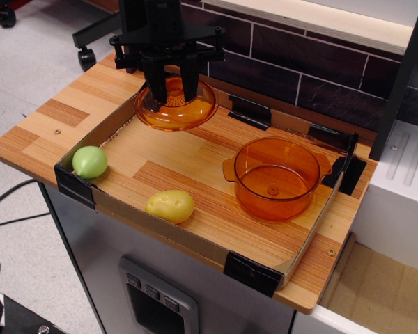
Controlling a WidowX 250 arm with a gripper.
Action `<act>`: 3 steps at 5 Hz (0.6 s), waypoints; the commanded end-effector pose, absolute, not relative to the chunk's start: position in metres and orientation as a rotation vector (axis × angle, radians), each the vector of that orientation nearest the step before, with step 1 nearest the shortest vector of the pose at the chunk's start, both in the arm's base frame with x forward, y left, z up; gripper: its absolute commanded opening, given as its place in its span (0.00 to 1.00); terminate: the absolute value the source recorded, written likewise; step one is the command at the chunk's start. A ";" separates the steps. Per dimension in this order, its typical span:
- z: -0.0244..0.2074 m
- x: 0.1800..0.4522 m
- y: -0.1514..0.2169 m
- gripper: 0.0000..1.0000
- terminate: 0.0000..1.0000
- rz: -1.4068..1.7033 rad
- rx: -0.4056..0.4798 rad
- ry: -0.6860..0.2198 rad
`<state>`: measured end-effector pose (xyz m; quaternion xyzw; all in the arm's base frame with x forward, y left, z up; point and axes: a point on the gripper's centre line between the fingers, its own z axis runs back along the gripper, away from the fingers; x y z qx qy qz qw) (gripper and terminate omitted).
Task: Take lid off pot
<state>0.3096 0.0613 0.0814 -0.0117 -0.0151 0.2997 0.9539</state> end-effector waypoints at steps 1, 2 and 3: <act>0.072 0.340 0.078 0.00 0.00 0.662 0.006 -0.082; 0.060 0.346 0.083 0.00 0.00 0.662 0.032 -0.091; 0.052 0.347 0.085 0.00 0.00 0.642 0.057 -0.096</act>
